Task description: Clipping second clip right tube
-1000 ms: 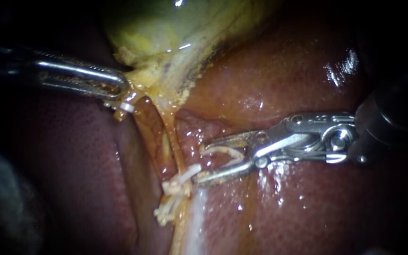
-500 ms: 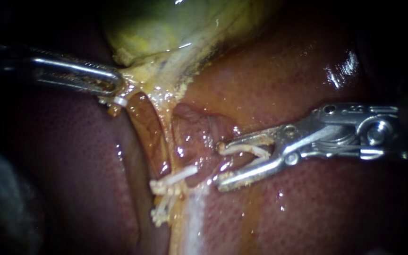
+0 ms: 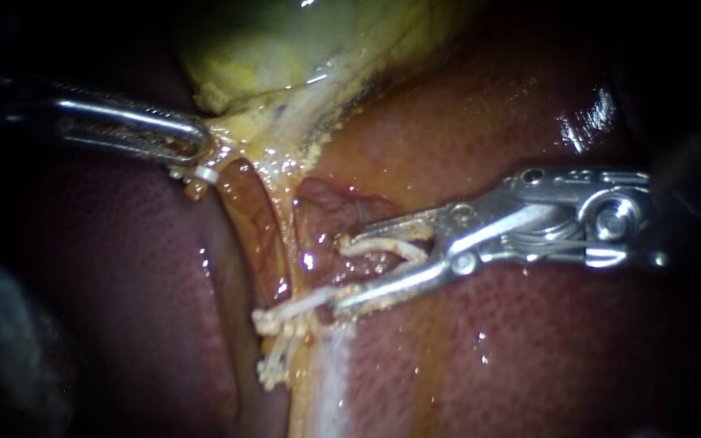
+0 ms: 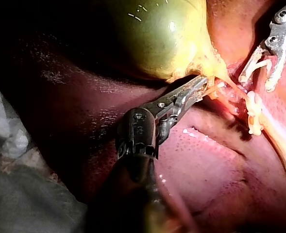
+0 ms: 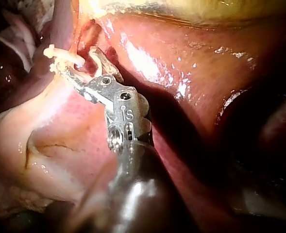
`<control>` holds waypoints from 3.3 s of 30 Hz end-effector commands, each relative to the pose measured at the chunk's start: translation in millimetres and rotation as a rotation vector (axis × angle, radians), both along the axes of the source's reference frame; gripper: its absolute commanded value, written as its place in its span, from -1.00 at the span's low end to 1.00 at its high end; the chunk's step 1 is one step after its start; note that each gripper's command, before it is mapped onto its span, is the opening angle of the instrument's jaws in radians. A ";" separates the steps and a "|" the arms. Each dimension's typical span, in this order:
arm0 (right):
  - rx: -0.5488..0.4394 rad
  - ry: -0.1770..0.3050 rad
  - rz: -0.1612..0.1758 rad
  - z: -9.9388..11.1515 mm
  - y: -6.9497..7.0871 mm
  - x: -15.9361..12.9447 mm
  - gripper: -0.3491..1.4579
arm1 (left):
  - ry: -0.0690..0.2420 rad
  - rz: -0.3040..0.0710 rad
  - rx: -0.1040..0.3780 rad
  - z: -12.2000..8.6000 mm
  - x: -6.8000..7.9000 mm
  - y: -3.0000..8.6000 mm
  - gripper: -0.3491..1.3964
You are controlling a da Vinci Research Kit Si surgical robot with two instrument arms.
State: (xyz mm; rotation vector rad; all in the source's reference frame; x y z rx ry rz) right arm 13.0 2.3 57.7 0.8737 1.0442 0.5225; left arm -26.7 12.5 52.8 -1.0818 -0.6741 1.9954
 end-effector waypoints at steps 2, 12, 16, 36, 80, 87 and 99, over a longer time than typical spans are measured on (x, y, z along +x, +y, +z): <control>-0.003 -0.002 0.000 0.5 -0.3 0.4 -0.09 | 0.001 -0.001 0.000 -0.1 0.0 0.0 -1.00; 0.043 0.035 0.038 1.6 -0.9 2.7 -0.09 | 0.001 -0.001 0.000 -0.2 0.0 0.0 -1.00; 0.077 0.048 0.058 1.6 -1.0 3.5 -0.09 | 0.001 -0.001 0.000 -0.2 0.0 0.0 -1.00; 0.153 0.109 0.054 1.2 -2.6 6.5 -0.09 | 0.001 -0.001 0.000 -0.2 -0.1 -0.1 -1.00; 0.243 0.232 0.023 -4.6 -3.8 7.9 -0.52 | 0.001 -0.001 0.000 -0.1 -0.2 0.0 -1.00; 0.311 0.198 0.038 -4.6 -3.8 7.7 -0.79 | 0.001 -0.001 0.000 -0.1 -0.2 0.0 -1.00; 0.414 0.154 0.041 -4.6 -4.0 7.0 -1.00 | 0.002 -0.002 0.000 -0.1 -0.2 0.0 -1.00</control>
